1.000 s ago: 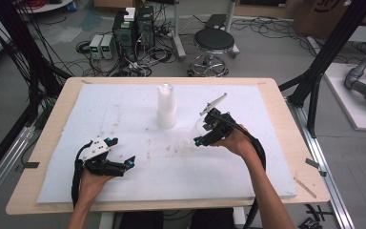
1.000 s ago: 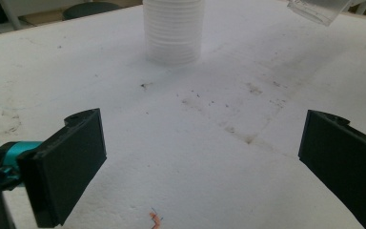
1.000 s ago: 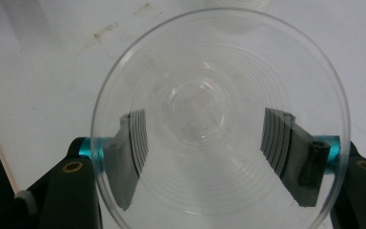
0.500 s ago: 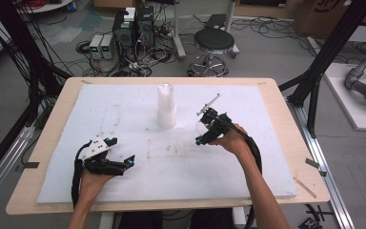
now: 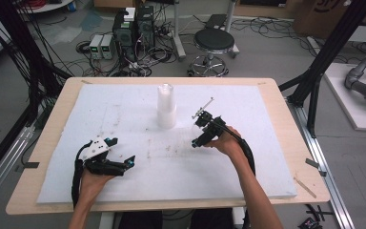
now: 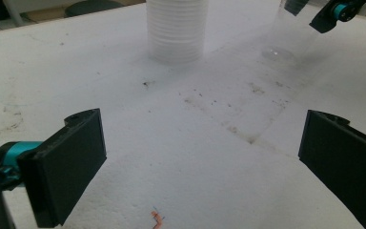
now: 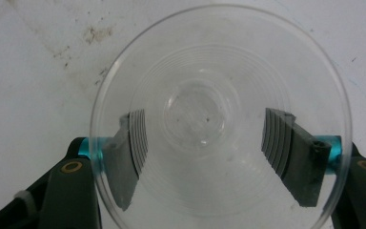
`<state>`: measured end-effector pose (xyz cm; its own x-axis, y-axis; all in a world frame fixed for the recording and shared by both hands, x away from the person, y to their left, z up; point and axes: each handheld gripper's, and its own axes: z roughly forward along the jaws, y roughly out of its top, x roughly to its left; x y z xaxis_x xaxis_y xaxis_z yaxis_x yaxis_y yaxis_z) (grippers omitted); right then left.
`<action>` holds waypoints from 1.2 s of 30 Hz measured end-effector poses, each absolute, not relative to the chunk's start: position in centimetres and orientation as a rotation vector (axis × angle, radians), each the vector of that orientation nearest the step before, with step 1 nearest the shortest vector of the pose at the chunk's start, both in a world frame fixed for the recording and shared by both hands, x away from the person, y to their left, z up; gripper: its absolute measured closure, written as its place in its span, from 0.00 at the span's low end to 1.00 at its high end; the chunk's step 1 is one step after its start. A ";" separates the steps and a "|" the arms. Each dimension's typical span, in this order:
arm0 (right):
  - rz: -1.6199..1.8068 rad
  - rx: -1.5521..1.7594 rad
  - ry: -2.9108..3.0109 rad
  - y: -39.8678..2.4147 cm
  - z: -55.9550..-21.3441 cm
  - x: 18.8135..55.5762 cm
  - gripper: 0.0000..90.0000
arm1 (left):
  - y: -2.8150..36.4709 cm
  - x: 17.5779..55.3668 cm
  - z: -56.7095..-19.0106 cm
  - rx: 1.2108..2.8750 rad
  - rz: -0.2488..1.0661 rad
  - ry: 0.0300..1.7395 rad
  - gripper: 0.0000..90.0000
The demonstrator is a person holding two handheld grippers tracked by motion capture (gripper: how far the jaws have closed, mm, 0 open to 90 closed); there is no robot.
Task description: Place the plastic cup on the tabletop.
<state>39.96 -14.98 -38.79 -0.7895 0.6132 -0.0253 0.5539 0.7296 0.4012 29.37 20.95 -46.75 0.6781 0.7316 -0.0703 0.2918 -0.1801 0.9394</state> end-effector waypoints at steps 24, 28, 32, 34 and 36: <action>0.609 0.923 2.739 -14.4 -40.7 40.1 0.24 | 21.0 29.4 -46.8 1.757 0.481 0.822 0.02; 0.631 0.933 2.728 -14.6 -40.5 40.0 0.23 | 21.0 29.4 -46.8 1.757 0.481 0.822 0.02; 0.638 0.926 2.720 -14.7 -40.5 39.9 0.21 | 21.0 29.4 -46.8 1.757 0.483 0.822 0.02; 0.655 0.930 2.711 -14.9 -40.5 39.6 0.20 | 21.1 29.4 -46.8 1.755 0.481 0.825 0.02; 0.672 0.936 2.709 -15.2 -40.5 39.3 0.20 | 21.1 29.4 -46.8 1.749 0.478 0.827 0.02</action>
<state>39.34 -15.23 -40.52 -0.7805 0.6240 -0.0368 0.5345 0.6967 0.4785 29.42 21.11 -46.77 0.6763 0.7320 -0.0819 0.2946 -0.1669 0.9409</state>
